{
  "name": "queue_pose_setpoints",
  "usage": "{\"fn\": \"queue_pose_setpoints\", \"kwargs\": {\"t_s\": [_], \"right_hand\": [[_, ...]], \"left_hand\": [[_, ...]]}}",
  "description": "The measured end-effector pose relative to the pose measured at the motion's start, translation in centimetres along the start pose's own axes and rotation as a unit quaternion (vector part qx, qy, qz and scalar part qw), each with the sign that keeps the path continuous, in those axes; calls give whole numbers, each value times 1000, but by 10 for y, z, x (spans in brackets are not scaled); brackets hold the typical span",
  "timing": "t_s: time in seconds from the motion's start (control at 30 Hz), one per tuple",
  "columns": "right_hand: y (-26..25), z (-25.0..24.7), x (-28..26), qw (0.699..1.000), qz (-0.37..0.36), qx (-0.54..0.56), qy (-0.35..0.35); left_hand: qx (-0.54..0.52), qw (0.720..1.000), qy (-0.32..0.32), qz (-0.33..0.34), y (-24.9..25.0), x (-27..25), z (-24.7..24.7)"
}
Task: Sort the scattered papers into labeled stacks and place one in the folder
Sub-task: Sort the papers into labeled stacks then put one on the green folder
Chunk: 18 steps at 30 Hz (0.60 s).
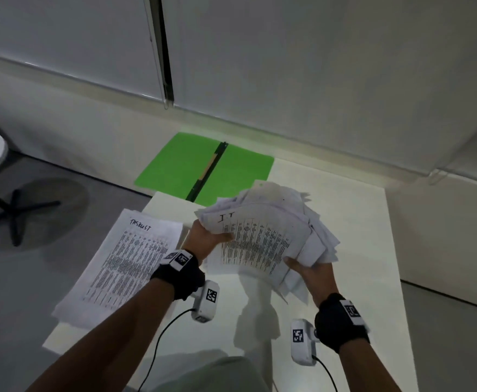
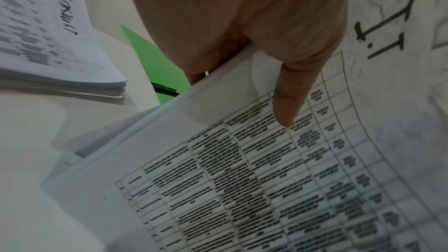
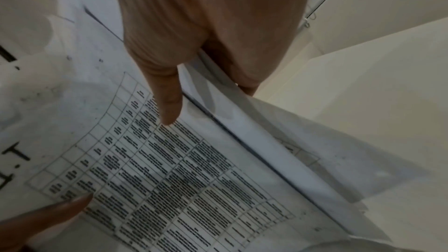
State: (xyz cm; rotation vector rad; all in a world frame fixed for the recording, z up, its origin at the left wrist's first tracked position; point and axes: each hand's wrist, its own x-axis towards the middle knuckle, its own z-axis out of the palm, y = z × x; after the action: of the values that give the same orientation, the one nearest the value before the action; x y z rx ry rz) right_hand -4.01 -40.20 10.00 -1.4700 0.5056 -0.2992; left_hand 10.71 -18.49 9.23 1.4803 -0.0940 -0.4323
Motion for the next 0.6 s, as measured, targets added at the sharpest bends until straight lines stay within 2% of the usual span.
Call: {"fn": "queue_pose_setpoints", "kwargs": {"t_s": [0.17,0.27,0.4,0.6], "right_hand": [[-6,2,8,999,-25,26,7],[-6,2,13,1000,-21,21,10],[-9,-2,26,1000,-8,-7,-27],[-16,-11,38,995,53,-8,-89]], "left_hand": [[-61,998,23,-17,5,3,-8],[-61,998,-26,-10,9,5,-9],[-27,996,-83,-6,15,9,-12],[-62,995,-80,-18,9,14,-24]]}}
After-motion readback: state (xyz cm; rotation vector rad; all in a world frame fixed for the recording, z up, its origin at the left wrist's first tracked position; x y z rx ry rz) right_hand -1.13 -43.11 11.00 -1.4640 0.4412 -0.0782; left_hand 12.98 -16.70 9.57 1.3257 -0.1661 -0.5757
